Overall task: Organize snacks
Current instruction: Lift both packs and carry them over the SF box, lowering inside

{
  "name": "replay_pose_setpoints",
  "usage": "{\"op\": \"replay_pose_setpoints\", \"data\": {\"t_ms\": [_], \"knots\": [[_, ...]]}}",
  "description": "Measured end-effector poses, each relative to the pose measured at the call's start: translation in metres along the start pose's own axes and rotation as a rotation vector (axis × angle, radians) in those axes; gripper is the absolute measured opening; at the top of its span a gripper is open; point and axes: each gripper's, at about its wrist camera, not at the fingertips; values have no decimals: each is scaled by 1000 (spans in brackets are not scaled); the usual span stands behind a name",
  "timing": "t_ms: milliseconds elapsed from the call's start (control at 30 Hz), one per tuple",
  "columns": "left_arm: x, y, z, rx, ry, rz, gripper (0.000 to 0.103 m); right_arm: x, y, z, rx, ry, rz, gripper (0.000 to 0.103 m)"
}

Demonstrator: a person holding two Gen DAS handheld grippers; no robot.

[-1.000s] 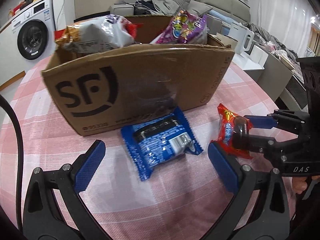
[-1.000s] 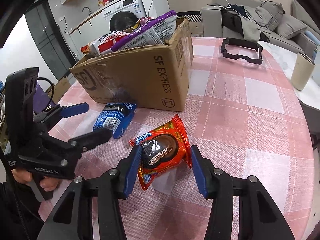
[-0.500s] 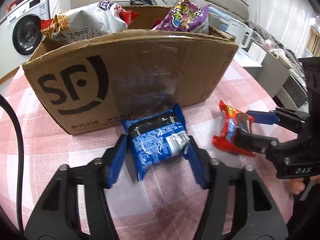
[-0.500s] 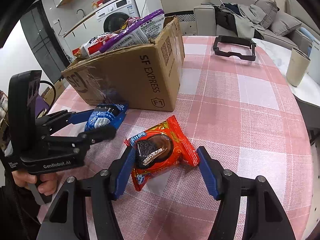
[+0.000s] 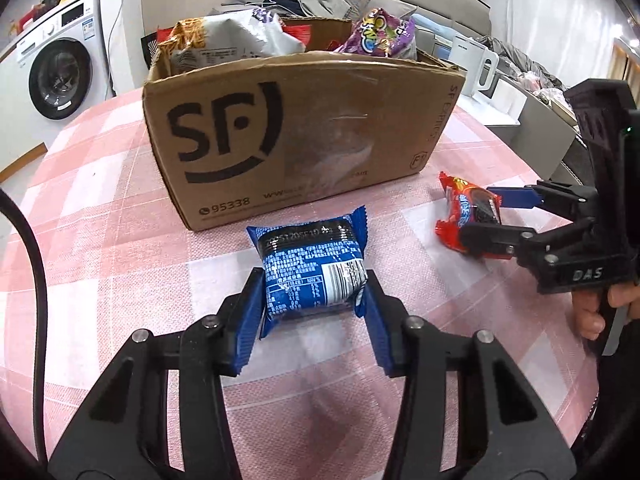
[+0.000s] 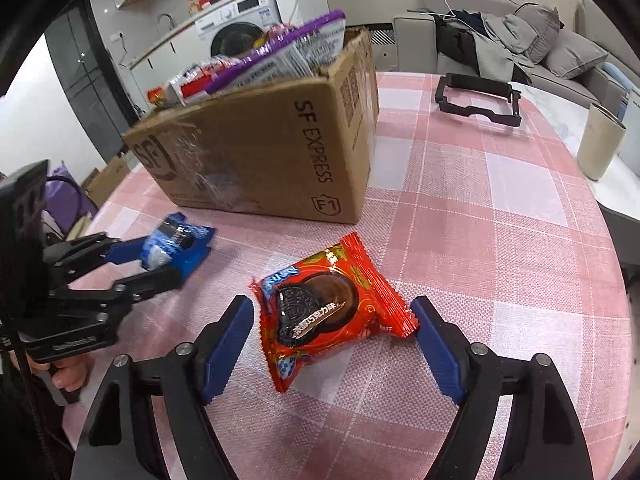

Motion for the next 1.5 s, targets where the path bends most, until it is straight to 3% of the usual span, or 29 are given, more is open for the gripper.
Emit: {"op": "replay_pose_setpoints", "data": {"t_ms": [267, 433, 967, 1500], "knots": [[-7, 1, -4, 1, -2, 5, 44, 1, -9, -6, -64, 40, -2, 79], [-9, 4, -10, -1, 0, 4, 44, 0, -9, -11, -49, 75, -10, 55], [-10, 17, -15, -14, 12, 40, 44, 2, 5, -20, 9, 84, 43, 53], [1, 88, -32, -1, 43, 178, 44, 15, 54, -42, 67, 96, 210, 53]]}}
Point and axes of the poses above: each gripper's, at about its wrist camera, not at the fingertips, and y roughly against the way its jaws point, z to its right, x to its top, and after that the axes turned 15 degrees about x, right-handed
